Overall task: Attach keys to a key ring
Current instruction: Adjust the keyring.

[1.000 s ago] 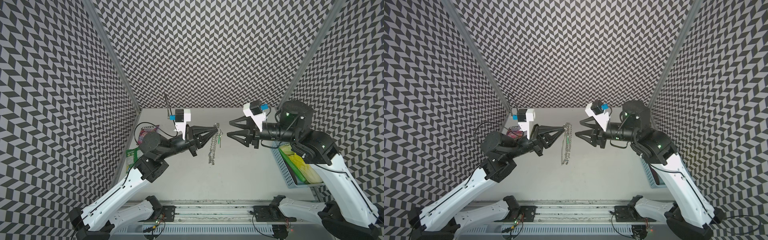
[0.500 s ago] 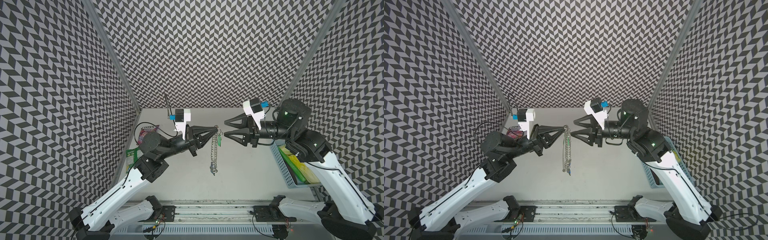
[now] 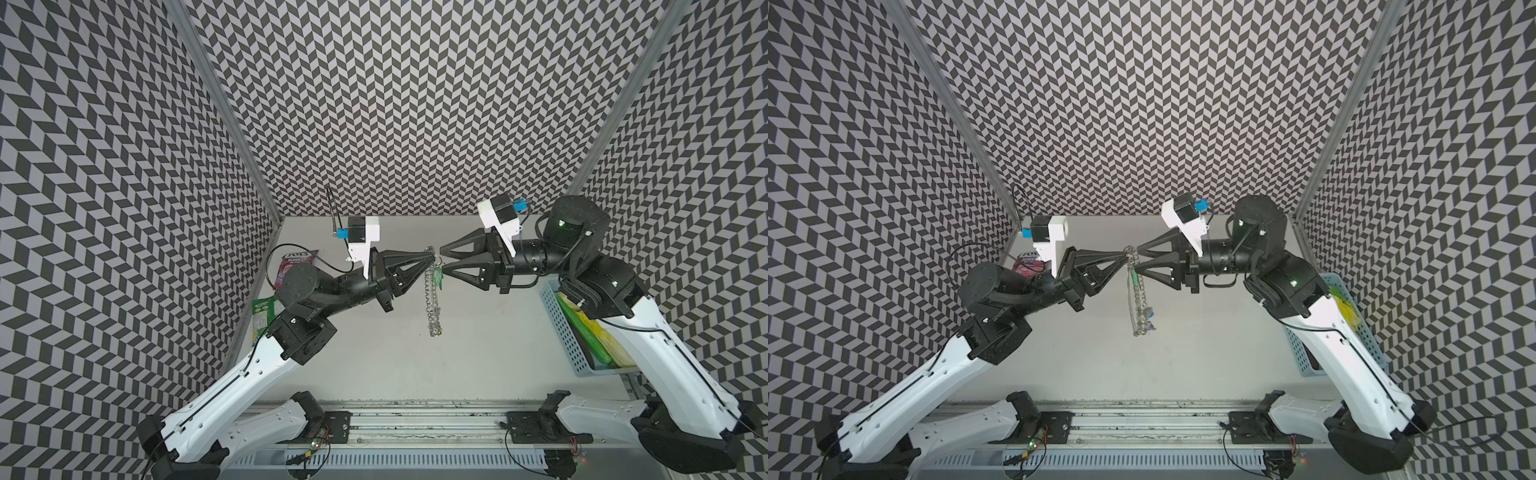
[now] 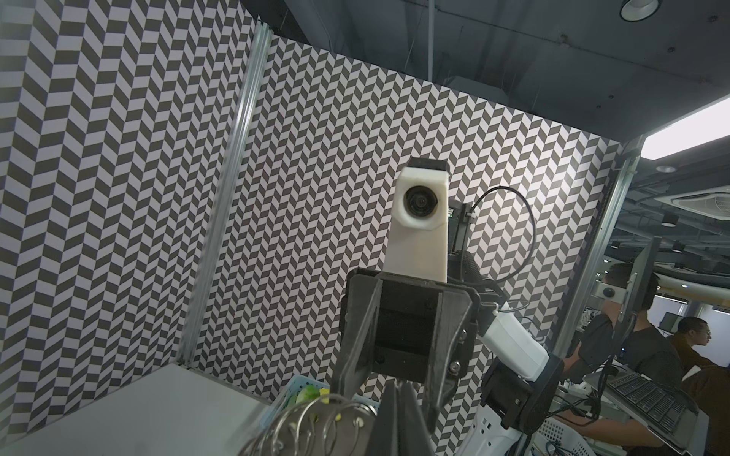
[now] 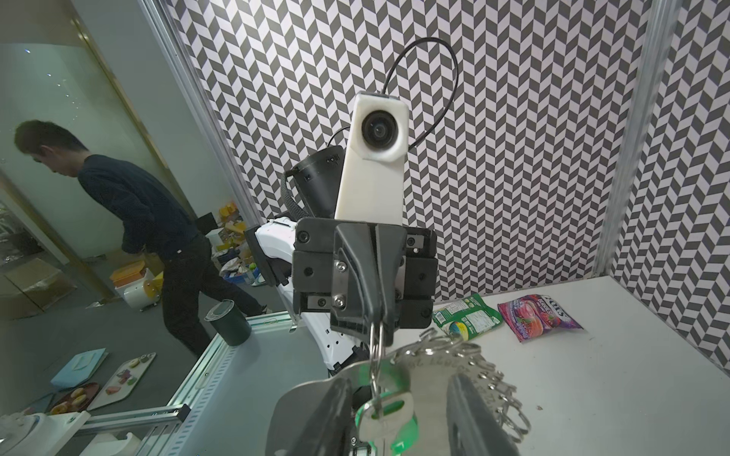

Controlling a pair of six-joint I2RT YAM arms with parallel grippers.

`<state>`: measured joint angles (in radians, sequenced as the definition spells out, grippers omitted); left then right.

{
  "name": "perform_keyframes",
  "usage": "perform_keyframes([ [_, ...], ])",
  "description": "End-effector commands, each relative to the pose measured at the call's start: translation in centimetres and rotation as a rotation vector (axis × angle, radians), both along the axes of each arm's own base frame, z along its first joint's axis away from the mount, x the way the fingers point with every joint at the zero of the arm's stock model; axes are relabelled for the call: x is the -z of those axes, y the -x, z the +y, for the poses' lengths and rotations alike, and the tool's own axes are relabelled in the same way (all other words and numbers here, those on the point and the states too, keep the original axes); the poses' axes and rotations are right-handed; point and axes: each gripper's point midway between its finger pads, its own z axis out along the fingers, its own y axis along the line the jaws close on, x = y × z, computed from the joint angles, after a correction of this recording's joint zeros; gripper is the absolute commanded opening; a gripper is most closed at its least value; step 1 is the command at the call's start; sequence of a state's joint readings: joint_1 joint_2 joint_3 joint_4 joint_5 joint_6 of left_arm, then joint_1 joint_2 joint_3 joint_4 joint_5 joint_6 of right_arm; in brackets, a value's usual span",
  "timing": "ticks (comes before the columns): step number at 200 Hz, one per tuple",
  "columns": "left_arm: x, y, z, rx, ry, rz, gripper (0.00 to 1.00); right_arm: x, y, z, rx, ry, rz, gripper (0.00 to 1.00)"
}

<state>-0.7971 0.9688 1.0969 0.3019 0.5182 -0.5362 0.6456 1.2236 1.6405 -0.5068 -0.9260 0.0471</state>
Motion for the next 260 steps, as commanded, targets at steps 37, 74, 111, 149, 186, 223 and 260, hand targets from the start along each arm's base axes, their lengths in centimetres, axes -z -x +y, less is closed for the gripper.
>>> perform_keyframes([
  [37,-2.6,1.1,1.1,-0.001,0.061,-0.061,0.0,-1.0,0.3,0.7,-0.029,-0.046,-0.019,0.37],
  [74,-2.7,1.2,1.2,-0.003,0.066,-0.063,0.0,-0.9,0.2,0.9,-0.034,-0.046,-0.009,0.31],
  [111,-2.7,1.2,1.2,-0.002,0.069,-0.065,0.0,-0.9,0.2,1.0,-0.037,-0.049,-0.006,0.25],
  [149,-2.8,1.3,1.3,-0.004,0.072,-0.068,0.0,-0.8,0.1,1.2,-0.039,-0.048,-0.001,0.11],
  [186,-2.7,1.2,1.3,-0.011,0.067,-0.072,0.0,-0.9,-0.1,1.3,-0.03,-0.04,0.012,0.0],
  [223,-2.1,0.6,1.0,-0.044,0.015,-0.065,0.01,-2.0,-0.1,0.8,-0.004,-0.057,-0.015,0.0],
  [260,-1.9,0.2,1.9,-0.112,-0.031,-0.052,0.58,-2.7,-0.8,0.0,0.022,-0.071,-0.044,0.0],
])
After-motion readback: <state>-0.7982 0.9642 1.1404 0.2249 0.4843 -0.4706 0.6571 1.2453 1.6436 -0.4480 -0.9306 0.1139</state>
